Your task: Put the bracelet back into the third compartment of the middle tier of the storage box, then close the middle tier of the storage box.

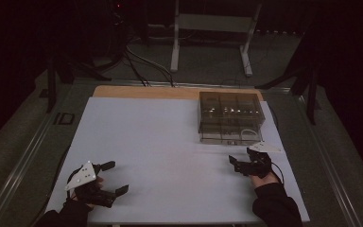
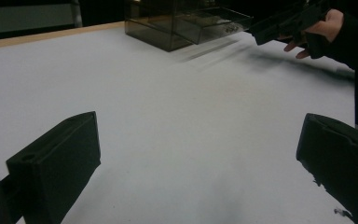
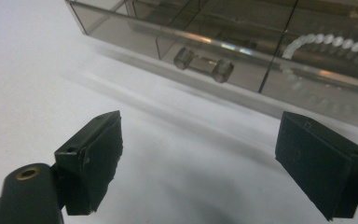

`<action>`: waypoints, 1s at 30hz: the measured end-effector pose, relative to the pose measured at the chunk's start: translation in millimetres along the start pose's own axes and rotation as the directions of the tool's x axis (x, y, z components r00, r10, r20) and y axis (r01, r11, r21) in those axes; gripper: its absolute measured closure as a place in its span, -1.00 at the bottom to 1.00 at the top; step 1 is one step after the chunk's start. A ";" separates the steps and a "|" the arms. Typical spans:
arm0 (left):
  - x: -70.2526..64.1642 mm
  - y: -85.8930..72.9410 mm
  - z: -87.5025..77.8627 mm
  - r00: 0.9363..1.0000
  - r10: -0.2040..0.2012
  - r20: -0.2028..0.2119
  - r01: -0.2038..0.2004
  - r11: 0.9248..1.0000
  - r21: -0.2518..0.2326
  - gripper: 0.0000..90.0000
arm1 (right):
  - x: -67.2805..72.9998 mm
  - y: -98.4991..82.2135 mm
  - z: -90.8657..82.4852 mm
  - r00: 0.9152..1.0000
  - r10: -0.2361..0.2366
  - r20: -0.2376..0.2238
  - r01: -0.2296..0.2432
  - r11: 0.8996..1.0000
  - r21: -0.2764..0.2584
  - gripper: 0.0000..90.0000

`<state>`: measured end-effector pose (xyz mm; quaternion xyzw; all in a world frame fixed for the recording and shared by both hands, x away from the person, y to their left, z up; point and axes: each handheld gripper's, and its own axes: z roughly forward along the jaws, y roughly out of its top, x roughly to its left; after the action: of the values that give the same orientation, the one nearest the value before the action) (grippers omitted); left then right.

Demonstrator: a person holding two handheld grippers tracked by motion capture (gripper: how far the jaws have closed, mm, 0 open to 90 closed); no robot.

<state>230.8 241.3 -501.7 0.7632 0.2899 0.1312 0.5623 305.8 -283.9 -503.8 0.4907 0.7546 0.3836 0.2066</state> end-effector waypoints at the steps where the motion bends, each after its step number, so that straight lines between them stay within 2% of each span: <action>1: 0.0 0.0 0.0 1.000 0.000 0.000 0.000 1.000 0.000 -0.98 | 0.0 0.0 0.0 1.000 0.000 0.000 0.000 1.000 0.000 -0.67; 5: 0.0 0.0 0.1 1.000 0.000 0.001 0.000 1.000 0.000 -0.98 | -0.9 -3.1 2.4 1.000 -0.020 0.023 0.020 1.000 -0.014 -0.69; 7: -0.1 -0.1 0.1 1.000 -0.001 0.000 0.001 1.000 0.000 -0.98 | -1.8 -3.7 2.5 1.000 -0.015 0.026 0.016 1.000 -0.020 -0.69; 9: -0.3 0.0 -0.1 1.000 0.000 0.000 0.000 1.000 0.001 -0.98 | -4.4 -5.1 2.9 1.000 0.016 0.014 -0.016 1.000 -0.022 -0.69; 16: 0.0 -0.2 -0.1 1.000 0.000 0.001 0.000 1.000 0.001 -0.98 | -4.3 -4.2 2.5 0.999 0.037 0.012 -0.037 0.999 -0.016 -0.69; 25: 0.0 -0.4 -0.3 1.000 -0.001 0.005 0.001 1.000 0.001 -0.98 | 0.3 -3.0 4.0 0.999 0.039 0.012 -0.039 0.999 0.005 -0.75; 26: -0.1 -0.4 -0.1 1.000 -0.001 0.006 0.001 1.000 0.002 -0.98 | 2.1 -2.9 3.9 0.999 0.026 0.036 -0.026 1.000 0.005 -0.75; 30: 0.1 -0.5 0.0 1.000 -0.001 0.005 0.001 1.000 0.003 -0.98 | 5.4 -2.9 3.1 0.998 0.020 0.065 -0.020 1.000 0.005 -0.74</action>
<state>230.7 241.5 -502.1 0.7641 0.2892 0.1286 0.5621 303.9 -278.5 -507.7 0.5111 0.7436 0.3673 0.2257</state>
